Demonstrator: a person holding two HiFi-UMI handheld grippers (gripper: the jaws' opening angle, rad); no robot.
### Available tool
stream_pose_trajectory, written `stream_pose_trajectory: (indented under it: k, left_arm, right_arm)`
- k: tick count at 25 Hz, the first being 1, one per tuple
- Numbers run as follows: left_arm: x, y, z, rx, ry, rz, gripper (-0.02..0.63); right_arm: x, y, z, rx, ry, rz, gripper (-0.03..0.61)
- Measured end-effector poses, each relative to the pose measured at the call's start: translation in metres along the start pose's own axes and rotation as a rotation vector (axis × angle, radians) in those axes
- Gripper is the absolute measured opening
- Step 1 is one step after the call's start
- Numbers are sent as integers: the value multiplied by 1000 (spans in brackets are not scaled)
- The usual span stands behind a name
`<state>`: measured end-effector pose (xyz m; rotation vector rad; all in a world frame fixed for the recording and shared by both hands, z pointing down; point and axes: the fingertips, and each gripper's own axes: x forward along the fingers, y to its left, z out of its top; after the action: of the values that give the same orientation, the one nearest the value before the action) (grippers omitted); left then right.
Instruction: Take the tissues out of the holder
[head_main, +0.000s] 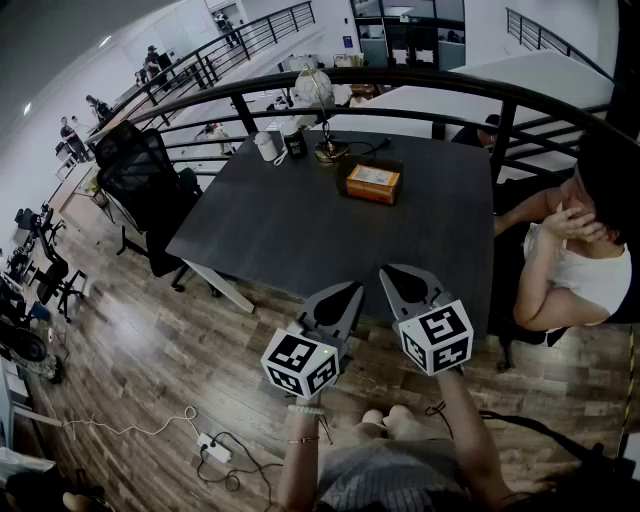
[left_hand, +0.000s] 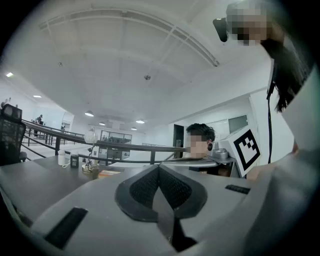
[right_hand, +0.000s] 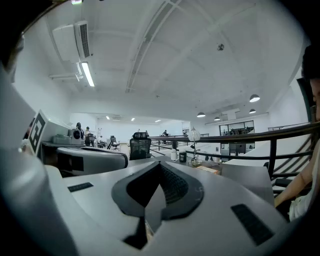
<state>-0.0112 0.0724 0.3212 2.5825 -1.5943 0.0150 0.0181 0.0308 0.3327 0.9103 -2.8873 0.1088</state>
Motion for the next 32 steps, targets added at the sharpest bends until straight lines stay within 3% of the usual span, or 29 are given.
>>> stream_pose_trajectory:
  k: [19, 32]
  left_arm:
    - [25, 4, 2, 5, -10, -8, 8]
    - [52, 19, 10, 2, -27, 9, 8]
  right_arm:
    - [8, -21, -2, -5, 2, 2, 12]
    - [24, -38, 8, 38, -30, 83, 14]
